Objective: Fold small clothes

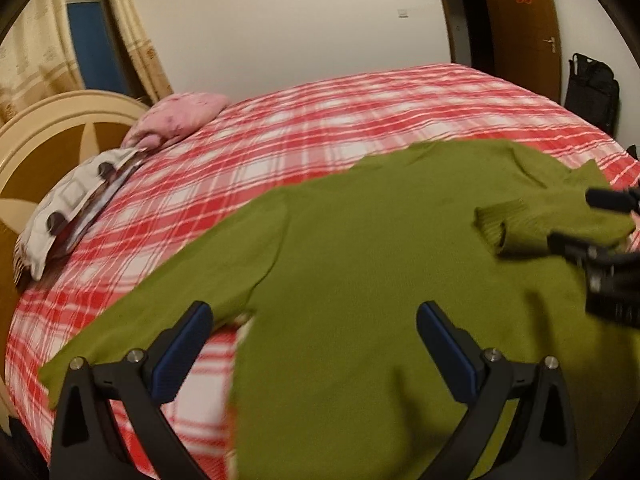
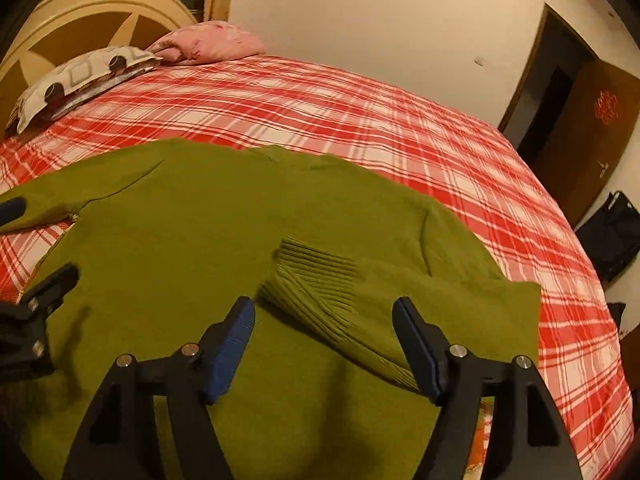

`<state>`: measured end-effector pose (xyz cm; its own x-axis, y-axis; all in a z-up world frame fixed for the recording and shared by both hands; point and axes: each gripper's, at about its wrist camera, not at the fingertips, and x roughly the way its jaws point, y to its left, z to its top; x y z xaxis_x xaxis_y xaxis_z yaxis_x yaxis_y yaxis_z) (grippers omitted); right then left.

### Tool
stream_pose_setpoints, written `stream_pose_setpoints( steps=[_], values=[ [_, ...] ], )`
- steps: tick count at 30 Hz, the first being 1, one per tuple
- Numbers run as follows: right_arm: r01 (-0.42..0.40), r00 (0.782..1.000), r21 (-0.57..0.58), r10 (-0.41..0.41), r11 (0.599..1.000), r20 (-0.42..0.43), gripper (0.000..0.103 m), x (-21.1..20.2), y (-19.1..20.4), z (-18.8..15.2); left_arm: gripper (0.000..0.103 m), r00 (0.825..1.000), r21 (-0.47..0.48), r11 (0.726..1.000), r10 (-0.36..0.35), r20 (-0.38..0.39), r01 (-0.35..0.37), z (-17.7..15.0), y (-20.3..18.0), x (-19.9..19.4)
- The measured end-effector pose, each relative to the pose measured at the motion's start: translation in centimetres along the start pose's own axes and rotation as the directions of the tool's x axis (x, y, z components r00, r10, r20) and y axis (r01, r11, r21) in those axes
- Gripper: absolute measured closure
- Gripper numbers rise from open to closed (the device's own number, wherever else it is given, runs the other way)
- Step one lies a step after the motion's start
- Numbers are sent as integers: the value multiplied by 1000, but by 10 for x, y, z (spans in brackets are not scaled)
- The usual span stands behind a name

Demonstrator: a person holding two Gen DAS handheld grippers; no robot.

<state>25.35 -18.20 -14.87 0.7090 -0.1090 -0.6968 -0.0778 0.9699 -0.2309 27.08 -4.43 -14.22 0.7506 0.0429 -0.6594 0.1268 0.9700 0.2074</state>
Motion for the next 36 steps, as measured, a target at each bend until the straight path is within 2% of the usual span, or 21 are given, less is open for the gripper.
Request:
stream_pose_setpoints(
  steps=[8, 13, 18, 21, 23, 25, 26, 27, 29, 30, 31, 33, 36],
  values=[
    [36, 999, 65, -35, 997, -13, 31, -5, -47, -18, 2, 992, -37, 994, -104, -66, 101, 21, -41, 19],
    [55, 998, 149, -55, 987, -4, 31, -12, -83, -34, 37, 972, -63, 976, -215, -94, 209, 31, -64, 26],
    [72, 997, 241, -78, 968, 14, 31, -20, -114, -51, 45, 930, -125, 938, -339, -141, 323, 44, -87, 40],
    [74, 996, 258, -82, 963, 19, 31, -22, -122, -57, 46, 926, -129, 937, -342, -163, 323, 48, -101, 51],
    [75, 996, 261, -82, 962, 19, 31, -23, -124, -60, 46, 911, -142, 928, -367, -186, 345, 50, -109, 61],
    [73, 996, 266, -84, 961, 28, 31, -25, -126, -63, 48, 907, -154, 927, -369, -202, 343, 52, -114, 69],
    [74, 996, 266, -86, 961, 32, 31, -25, -127, -64, 52, 902, -157, 923, -378, -207, 351, 53, -117, 73],
    [76, 995, 267, -89, 961, 39, 31, -26, -128, -65, 62, 890, -168, 913, -402, -216, 372, 54, -119, 77],
    [81, 994, 265, -98, 961, 50, 31, -28, -129, -67, 66, 892, -173, 911, -406, -201, 375, 54, -120, 76],
    [82, 994, 265, -100, 961, 53, 31, -28, -130, -69, 80, 887, -174, 905, -419, -195, 389, 54, -121, 76],
    [82, 993, 268, -102, 960, 59, 31, -28, -131, -71, 85, 879, -173, 897, -435, -194, 406, 54, -122, 75],
    [81, 993, 275, -101, 958, 59, 31, -25, -135, -73, 91, 883, -161, 897, -437, -172, 412, 55, -122, 69],
    [83, 993, 293, -104, 953, 55, 31, -22, -141, -76, 93, 874, -153, 878, -472, -120, 453, 60, -119, 56]
  ],
)
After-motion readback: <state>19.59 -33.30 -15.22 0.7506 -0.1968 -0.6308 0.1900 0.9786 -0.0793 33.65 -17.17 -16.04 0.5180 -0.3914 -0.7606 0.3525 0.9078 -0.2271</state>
